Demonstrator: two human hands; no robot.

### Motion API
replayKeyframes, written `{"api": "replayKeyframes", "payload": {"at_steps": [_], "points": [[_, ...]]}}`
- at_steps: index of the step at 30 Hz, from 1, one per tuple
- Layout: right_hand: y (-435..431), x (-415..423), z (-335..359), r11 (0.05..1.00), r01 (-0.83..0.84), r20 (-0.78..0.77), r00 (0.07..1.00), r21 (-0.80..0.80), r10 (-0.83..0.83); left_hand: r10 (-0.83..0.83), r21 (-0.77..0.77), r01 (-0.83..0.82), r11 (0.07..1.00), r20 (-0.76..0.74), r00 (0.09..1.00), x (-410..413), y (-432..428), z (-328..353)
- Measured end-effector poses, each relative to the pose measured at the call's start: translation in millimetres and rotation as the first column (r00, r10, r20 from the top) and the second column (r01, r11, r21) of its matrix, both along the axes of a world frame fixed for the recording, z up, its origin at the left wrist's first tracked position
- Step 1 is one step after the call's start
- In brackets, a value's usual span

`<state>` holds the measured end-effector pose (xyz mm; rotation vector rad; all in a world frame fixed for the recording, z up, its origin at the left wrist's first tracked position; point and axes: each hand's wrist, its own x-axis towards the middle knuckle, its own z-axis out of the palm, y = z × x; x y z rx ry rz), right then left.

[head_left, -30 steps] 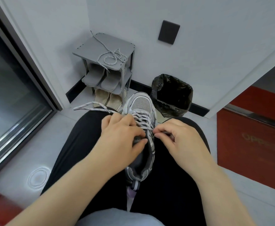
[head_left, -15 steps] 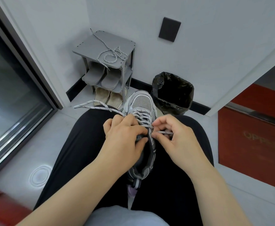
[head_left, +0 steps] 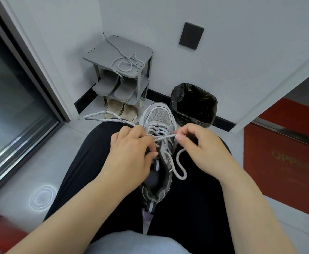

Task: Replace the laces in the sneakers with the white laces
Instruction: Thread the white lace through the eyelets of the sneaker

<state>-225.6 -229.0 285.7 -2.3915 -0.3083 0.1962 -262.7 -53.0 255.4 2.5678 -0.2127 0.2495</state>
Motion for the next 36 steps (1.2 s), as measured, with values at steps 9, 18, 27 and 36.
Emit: {"api": "replayKeyframes", "payload": {"at_steps": [9,18,27,36], "points": [[-7.3,-0.4,-0.9,0.948,0.154,-0.047,0.988,0.28,-0.146,0.109,-0.337,-0.166,0.927,-0.183,0.977,3.5,40.8,35.1],[4.2,-12.2,-1.0,0.533,0.221,-0.292,0.955,0.817,0.052,-0.202,-0.792,-0.199,0.578,-0.375,0.905,10.7,10.4,36.4],[4.8,-12.1,-8.0,0.829,0.106,-0.159,0.987,0.549,-0.021,-0.074,0.206,0.164,0.965,-0.383,0.921,12.8,26.8,60.8],[18.1,-17.8,-17.8,0.979,0.009,-0.07,0.998,0.205,0.006,-0.133,-0.124,0.092,0.988,-0.383,0.914,20.3,52.8,83.6]]}}
